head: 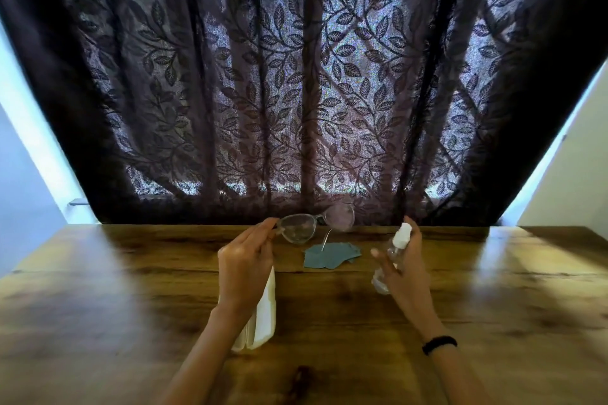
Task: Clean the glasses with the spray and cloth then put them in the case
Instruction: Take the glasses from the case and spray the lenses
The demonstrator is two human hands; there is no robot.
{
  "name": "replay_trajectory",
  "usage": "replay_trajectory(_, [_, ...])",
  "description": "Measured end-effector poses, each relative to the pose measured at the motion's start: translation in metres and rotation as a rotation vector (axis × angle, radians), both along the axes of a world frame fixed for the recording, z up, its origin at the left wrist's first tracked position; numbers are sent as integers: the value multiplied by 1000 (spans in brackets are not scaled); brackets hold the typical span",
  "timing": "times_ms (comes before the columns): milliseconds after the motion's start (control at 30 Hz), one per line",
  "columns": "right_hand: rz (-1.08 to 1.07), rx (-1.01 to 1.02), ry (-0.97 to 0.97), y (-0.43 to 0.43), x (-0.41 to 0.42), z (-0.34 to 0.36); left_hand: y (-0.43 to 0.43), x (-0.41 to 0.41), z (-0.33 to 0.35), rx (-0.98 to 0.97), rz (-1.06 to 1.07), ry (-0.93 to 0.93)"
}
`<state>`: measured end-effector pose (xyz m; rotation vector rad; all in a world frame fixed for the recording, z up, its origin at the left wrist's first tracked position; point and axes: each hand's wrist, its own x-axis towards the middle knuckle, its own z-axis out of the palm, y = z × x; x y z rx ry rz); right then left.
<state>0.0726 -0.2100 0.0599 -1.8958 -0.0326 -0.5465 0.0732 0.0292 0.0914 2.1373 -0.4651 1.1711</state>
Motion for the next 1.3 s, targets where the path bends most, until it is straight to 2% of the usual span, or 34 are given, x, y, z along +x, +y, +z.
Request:
replay_trajectory(233, [45,28,141,-1,1,-25,0,0,-1,-51,-8,32])
replay_trajectory(500, [18,64,64,5,-7,-13,-2,-1,1,-231,-10,40])
replay_trajectory(667, [-200,-285,-191,12,-7,22,-2,-4,2,-322,9,77])
replay_trajectory(833, [-177,-604,-87,21,9,40,-3,-4,0,-478,20,98])
replay_trajectory(900, [-150,-651,-50,24,13,40,-4,-5,-2,-537,13,112])
replay_trajectory(1000, [-143,-595,-98,28,15,40,1,-5,-5,-590,-21,166])
replay_trajectory(1067, [-168,-558,-130,30,13,42,8,-5,-8,-553,-51,242])
replay_trajectory(1200, [-189,-581,-172,31,8,47,29,-4,-16,-289,-45,440])
replay_trajectory(1300, [-193,-634,-182,34,7,52,37,-7,-8,-250,45,396])
